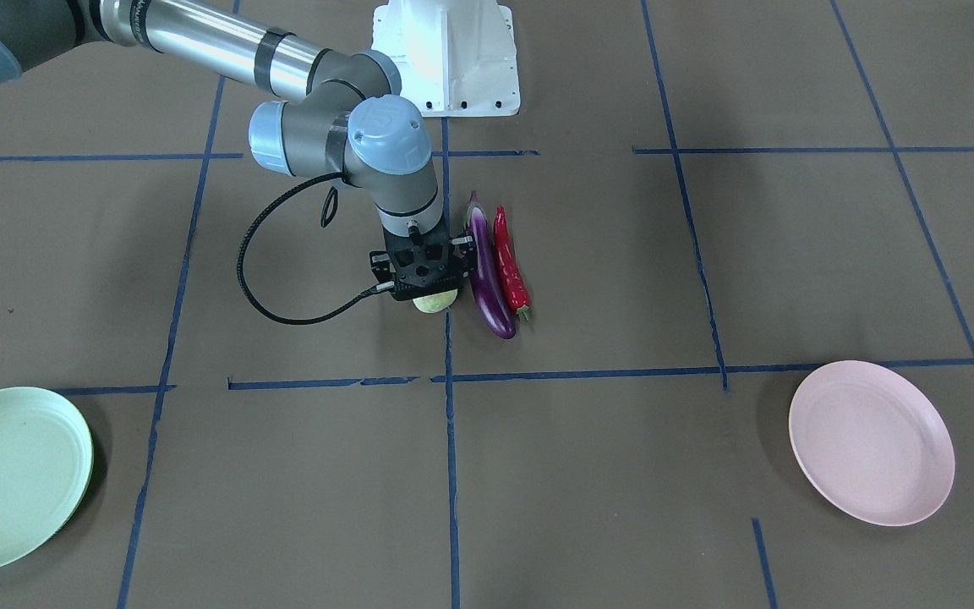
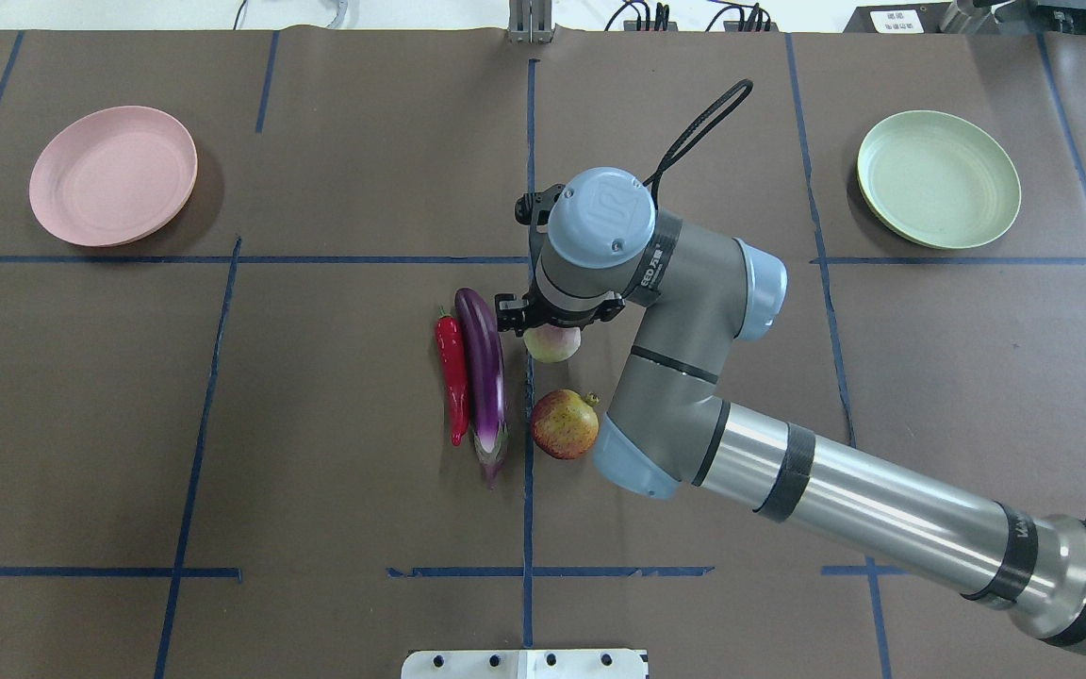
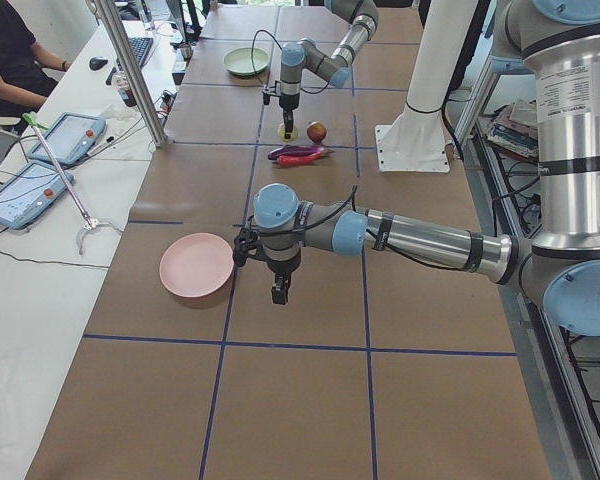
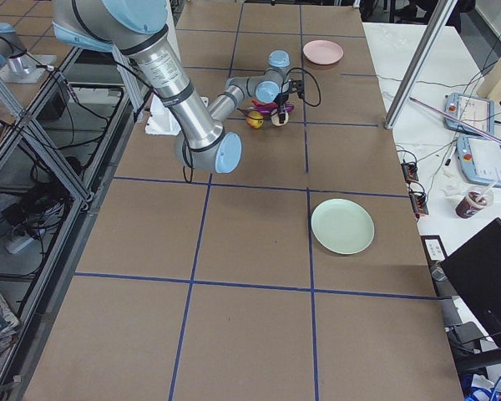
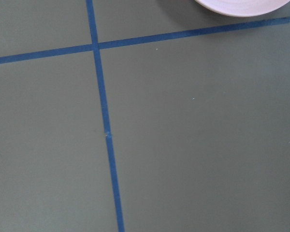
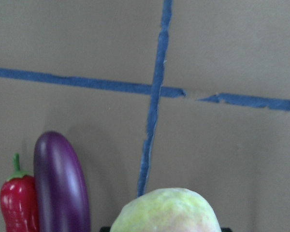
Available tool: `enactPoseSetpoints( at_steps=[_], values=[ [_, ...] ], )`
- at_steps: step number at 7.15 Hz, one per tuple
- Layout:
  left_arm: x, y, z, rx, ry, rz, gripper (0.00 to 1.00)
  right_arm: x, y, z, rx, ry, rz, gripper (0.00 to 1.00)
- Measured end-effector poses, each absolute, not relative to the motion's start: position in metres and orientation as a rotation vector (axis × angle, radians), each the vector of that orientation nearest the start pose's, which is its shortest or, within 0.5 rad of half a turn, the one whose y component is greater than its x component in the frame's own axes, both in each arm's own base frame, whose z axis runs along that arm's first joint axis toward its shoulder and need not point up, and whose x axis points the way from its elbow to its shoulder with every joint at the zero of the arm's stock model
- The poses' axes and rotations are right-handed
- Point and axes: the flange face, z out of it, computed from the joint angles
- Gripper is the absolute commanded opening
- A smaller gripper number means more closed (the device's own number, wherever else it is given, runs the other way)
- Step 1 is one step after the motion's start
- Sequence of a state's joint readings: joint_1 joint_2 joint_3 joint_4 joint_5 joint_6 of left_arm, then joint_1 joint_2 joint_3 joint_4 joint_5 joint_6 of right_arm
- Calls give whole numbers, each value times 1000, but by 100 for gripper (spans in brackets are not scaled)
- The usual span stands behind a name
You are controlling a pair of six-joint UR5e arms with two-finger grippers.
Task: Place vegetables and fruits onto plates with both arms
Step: 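Carry the fruit onto the green plate while the left gripper reaches the eggplant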
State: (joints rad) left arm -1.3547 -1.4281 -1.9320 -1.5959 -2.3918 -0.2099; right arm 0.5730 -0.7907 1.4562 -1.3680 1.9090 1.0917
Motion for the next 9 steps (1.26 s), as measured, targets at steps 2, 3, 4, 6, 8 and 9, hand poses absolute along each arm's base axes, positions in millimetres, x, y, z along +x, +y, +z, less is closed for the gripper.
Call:
enactPoseSetpoints(
  at_steps=[2, 3, 4, 6, 8, 9],
  values=[
    [110, -459, 472, 49, 905, 79, 100, -470, -536, 228, 144, -909, 44, 0],
    [158, -470, 429, 40, 941, 85, 100, -422, -558, 258, 136, -887, 107, 0],
    [208, -475, 384, 22, 978, 90, 100, -375, -580, 296, 119, -854, 172, 0],
    [309, -461, 304, -20, 1010, 57, 100, -281, -634, 387, 98, -753, 208, 0],
    [400, -430, 249, -7, 994, -13, 100, -228, -682, 472, 72, -668, 195, 0],
    [436, -423, 237, 6, 976, -31, 100, -209, -696, 513, 82, -650, 182, 1]
  ],
)
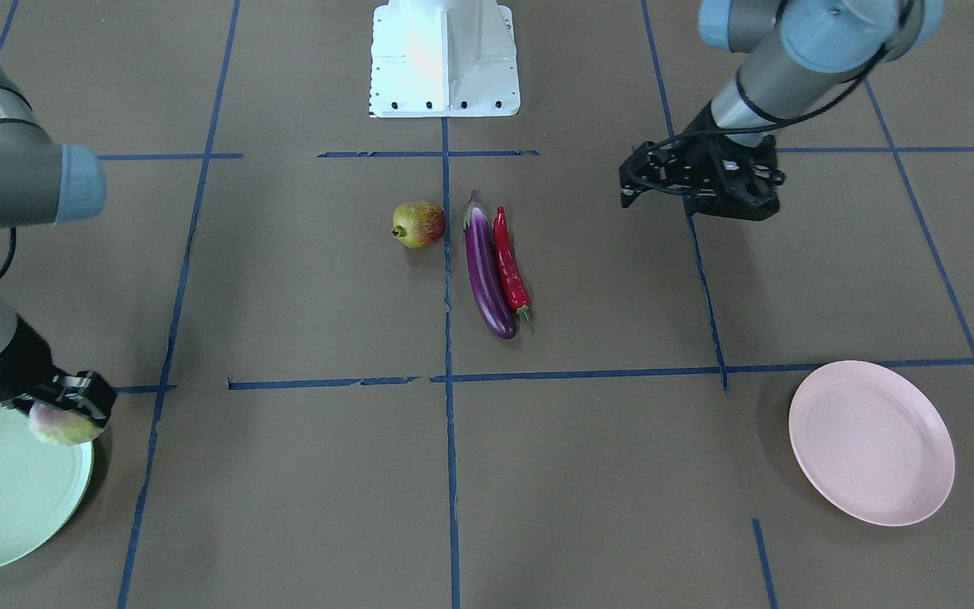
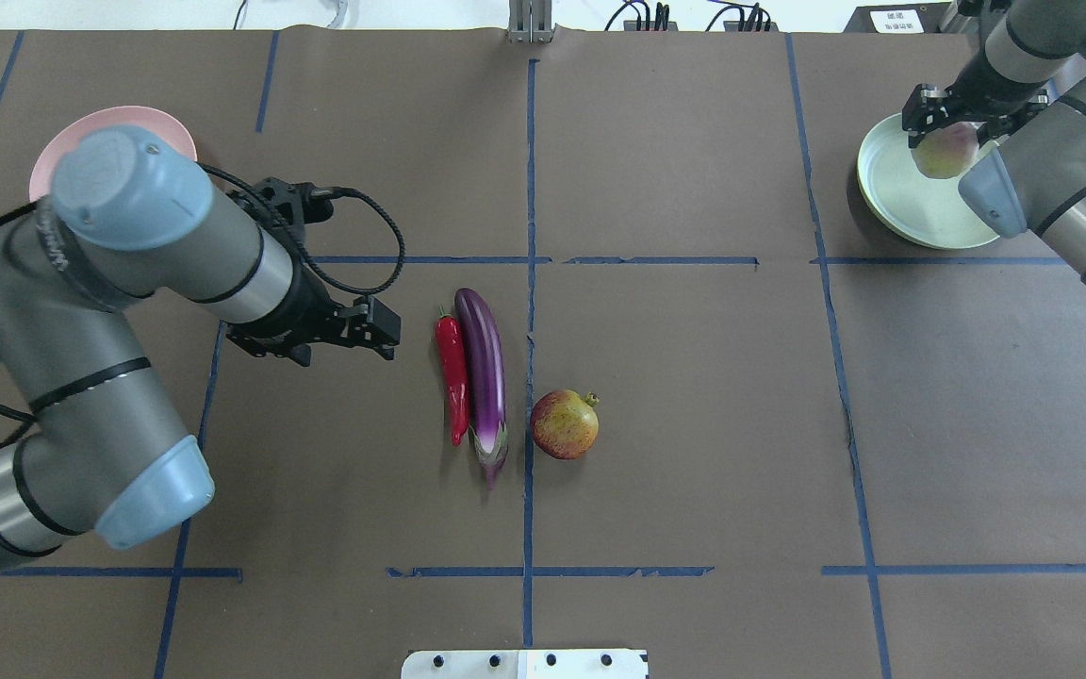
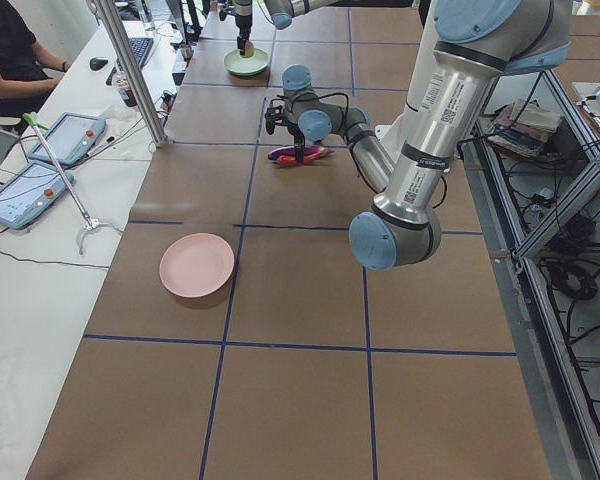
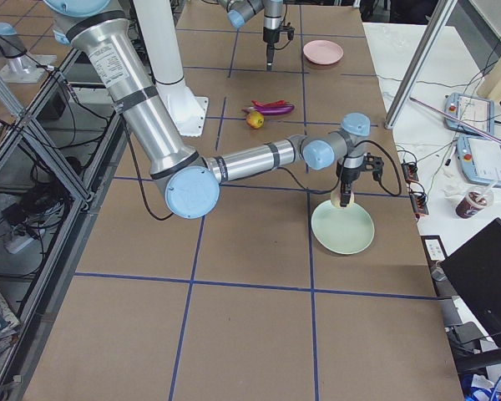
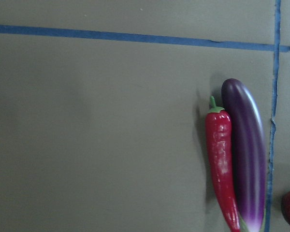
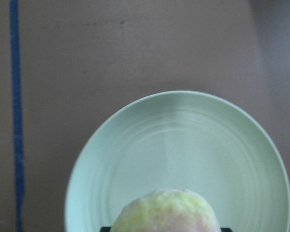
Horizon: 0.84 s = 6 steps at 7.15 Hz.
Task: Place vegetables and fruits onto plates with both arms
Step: 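Carry the fruit onto the green plate while the left gripper reaches the eggplant, then lower the left gripper over the purple eggplant and grasp it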
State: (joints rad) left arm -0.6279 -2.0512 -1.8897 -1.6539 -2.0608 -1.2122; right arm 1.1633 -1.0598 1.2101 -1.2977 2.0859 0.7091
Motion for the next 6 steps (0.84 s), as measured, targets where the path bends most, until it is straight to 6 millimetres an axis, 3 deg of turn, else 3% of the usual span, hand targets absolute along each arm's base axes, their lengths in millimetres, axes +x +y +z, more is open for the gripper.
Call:
enactPoseSetpoints(
  at_steps=[1, 2, 3, 4, 6],
  values=[
    [470, -422, 229, 14, 953, -50, 100, -197, -703, 541, 93, -641, 173, 1],
    [499, -425, 222, 15, 934, -57, 100, -190, -705, 556, 99, -634, 160, 2],
    [524, -430, 213, 15, 921, -62, 96, -186, -704, 567, 99, -625, 147, 46],
    [543, -436, 206, 18, 911, -71, 84, -184, -704, 573, 96, -619, 139, 99],
    [569, -445, 199, 16, 889, -82, 73, -178, -704, 577, 106, -618, 112, 100]
  ],
)
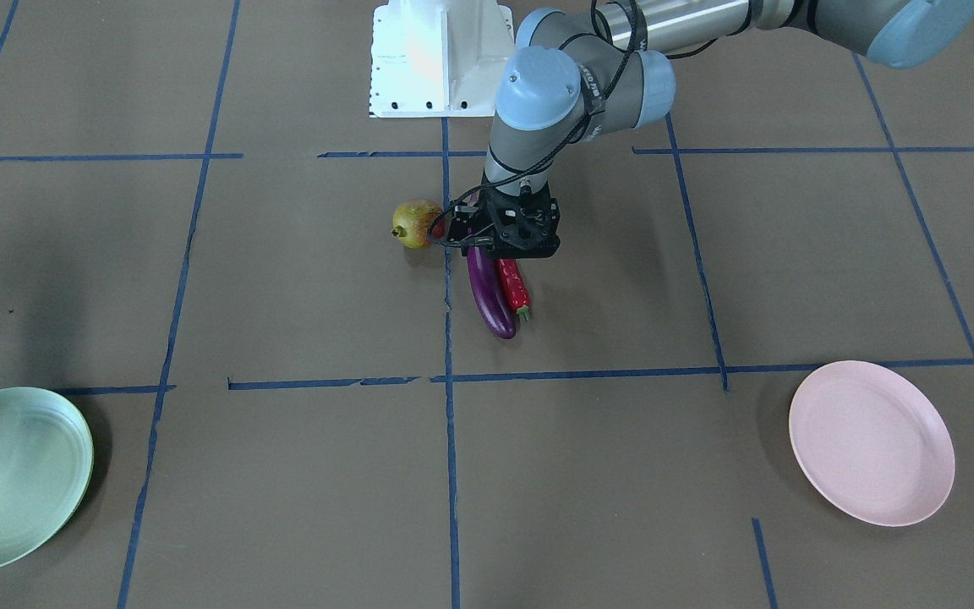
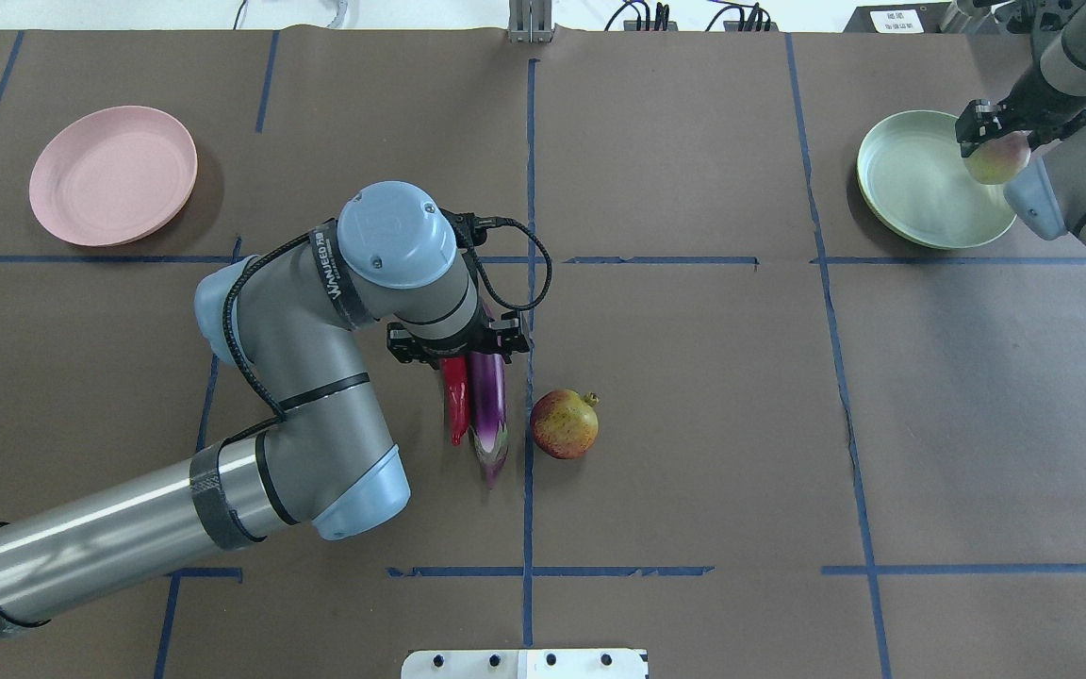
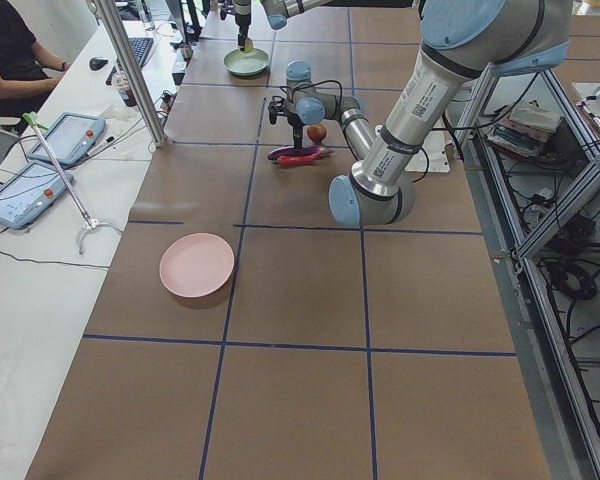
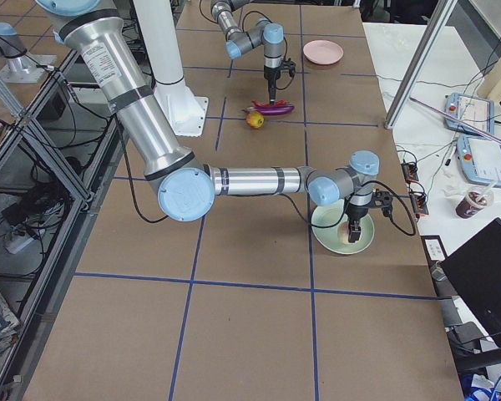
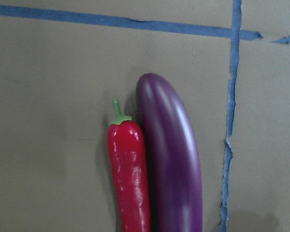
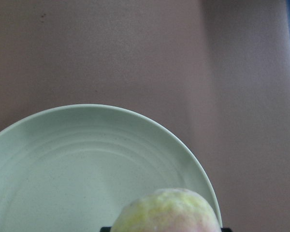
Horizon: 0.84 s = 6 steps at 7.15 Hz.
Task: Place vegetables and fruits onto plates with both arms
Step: 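Lower the left gripper over the purple eggplant and grasp it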
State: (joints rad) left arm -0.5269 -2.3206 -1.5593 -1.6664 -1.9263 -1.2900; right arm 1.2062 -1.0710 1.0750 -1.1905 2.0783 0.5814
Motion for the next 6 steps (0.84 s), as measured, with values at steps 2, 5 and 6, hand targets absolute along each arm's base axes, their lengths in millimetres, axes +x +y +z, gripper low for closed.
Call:
enactPoseSetpoints(
  at_steps=[2, 5, 6],
  values=[
    [585, -443, 200, 26, 870, -82, 72, -166, -706, 576, 131, -619, 70, 100],
    [600, -436, 203, 26, 854, -72, 72, -159, -704, 573, 142, -631, 58, 100],
    [605, -436, 205, 24, 851, -70, 72, -157, -702, 572, 144, -636, 57, 100]
  ],
)
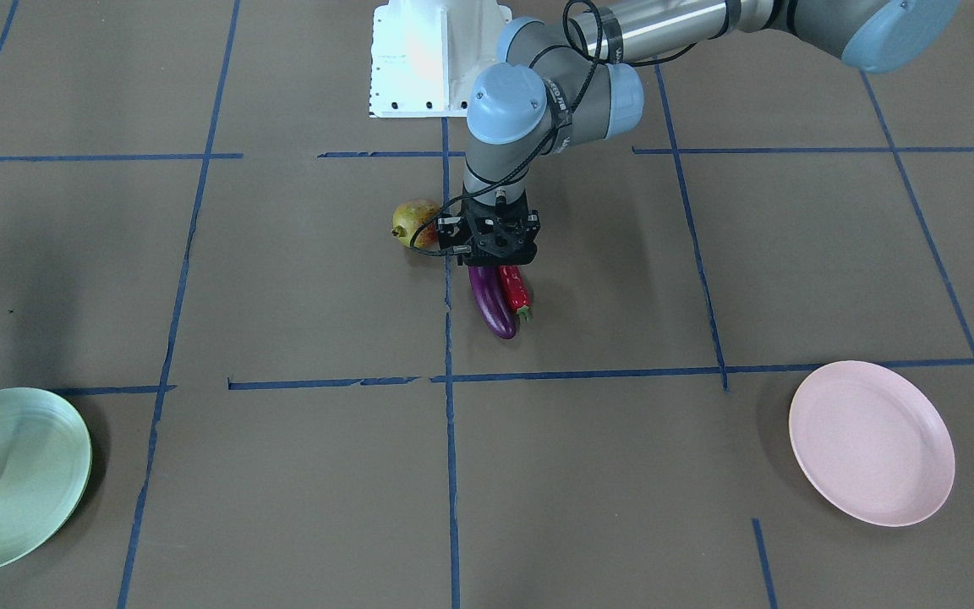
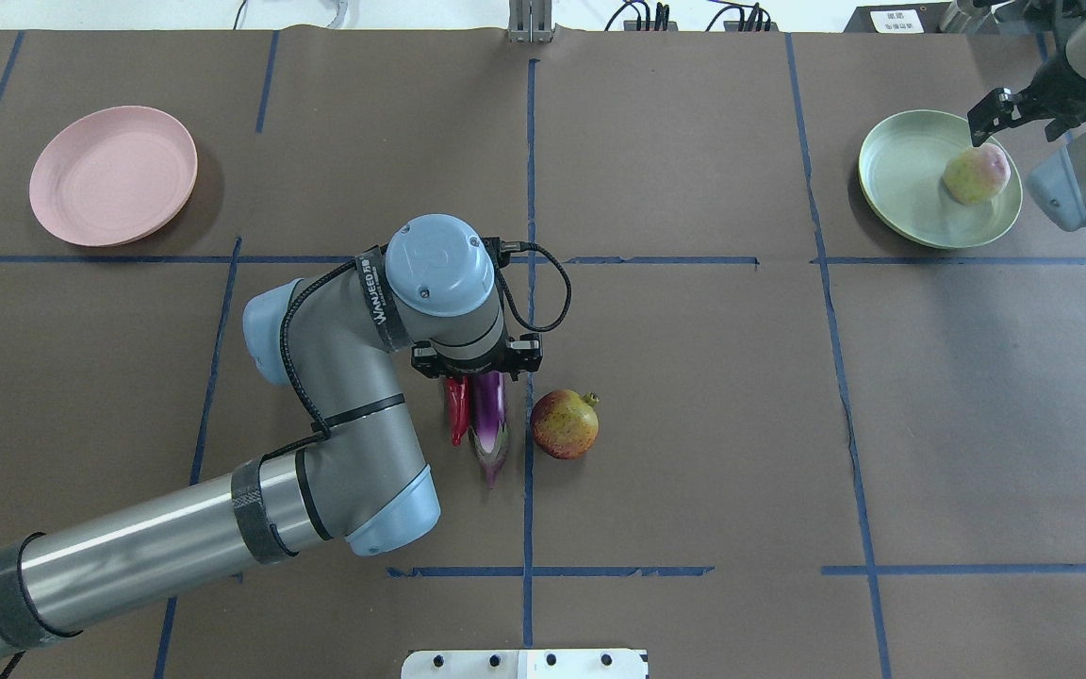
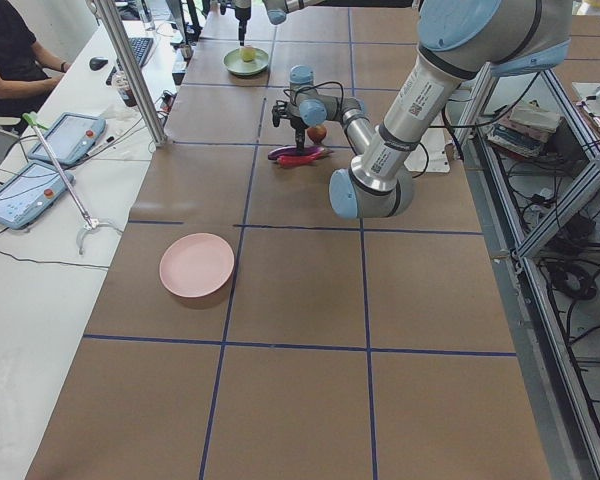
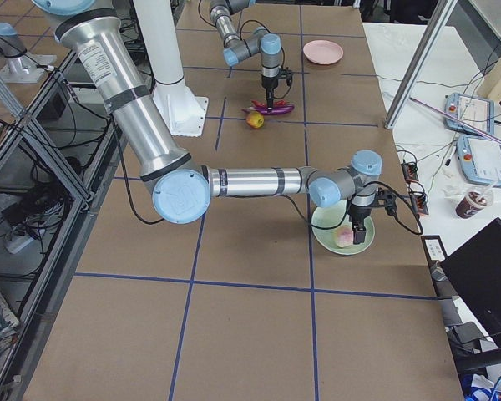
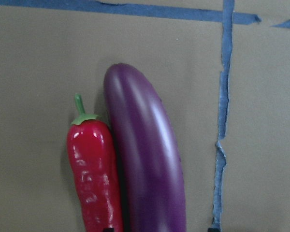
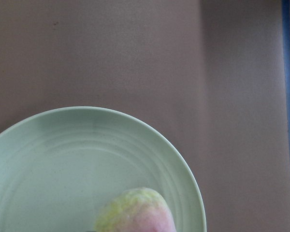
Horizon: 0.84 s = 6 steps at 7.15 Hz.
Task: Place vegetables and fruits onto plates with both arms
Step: 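Lower the left gripper over the purple eggplant and grasp it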
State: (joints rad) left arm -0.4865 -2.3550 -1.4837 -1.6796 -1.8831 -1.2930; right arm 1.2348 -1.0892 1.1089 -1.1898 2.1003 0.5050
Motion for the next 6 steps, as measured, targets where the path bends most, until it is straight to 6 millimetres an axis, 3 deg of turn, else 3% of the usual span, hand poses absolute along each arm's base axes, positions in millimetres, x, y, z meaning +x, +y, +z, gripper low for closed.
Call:
enactPoseSetpoints(
  at_steps=[2, 4, 5, 6],
  values=[
    [612, -436, 208, 24, 854, -66, 69, -156, -698, 572, 139, -650, 55, 100],
    [617, -434, 209, 21, 850, -61, 36, -153, -697, 572, 135, -662, 56, 100],
    [621, -432, 211, 16, 845, -59, 7, -152, -696, 572, 135, -667, 56, 100],
    [623, -431, 210, 17, 845, -58, 0, -150, -694, 571, 136, -674, 55, 100]
  ],
)
